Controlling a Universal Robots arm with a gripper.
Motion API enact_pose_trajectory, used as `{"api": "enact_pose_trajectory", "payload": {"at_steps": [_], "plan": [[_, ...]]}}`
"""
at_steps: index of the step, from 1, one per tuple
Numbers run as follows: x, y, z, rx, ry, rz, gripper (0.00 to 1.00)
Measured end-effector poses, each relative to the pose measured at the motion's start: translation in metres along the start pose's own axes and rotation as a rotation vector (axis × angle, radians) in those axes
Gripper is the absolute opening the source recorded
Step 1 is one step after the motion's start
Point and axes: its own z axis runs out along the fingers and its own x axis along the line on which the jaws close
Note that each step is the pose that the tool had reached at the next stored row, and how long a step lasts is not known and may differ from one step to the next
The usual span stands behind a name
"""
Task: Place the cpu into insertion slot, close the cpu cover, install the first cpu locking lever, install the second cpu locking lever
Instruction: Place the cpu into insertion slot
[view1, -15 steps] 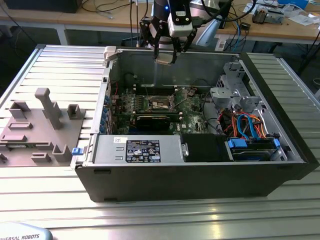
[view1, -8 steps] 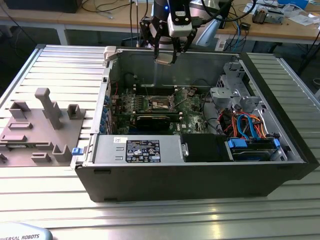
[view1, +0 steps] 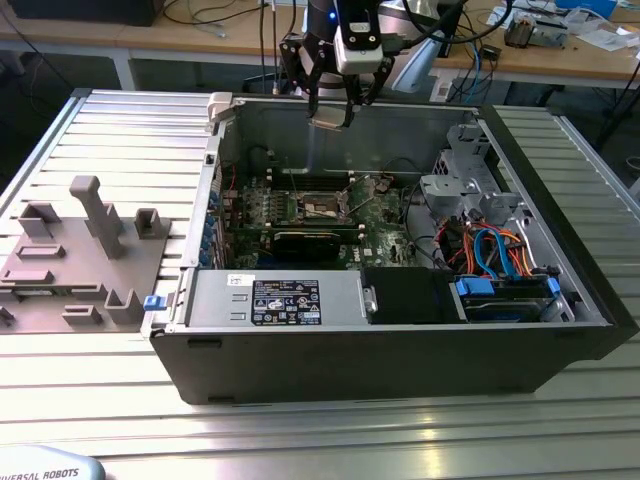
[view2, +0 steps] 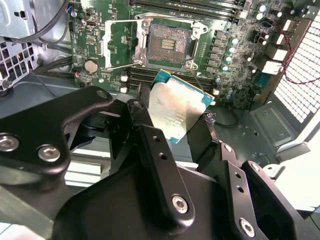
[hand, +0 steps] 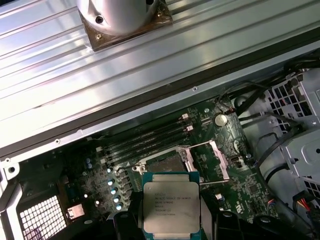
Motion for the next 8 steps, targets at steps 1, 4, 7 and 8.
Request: {"api": "enact_pose_trajectory", "payload": {"at_steps": [1,4,7,8], "plan": [[0.0,0.0,0.0,0.0,-0.0002,0.002,0.54],[0.0,0.0,0.0,-0.0001,-0.0005,0.005,0.54],[0.0,0.0,0.0,-0.0002,-0.0007,0.007,0.54],[0.0,0.0,0.0,-0.0002,-0.0008,0.008,0.54]]}}
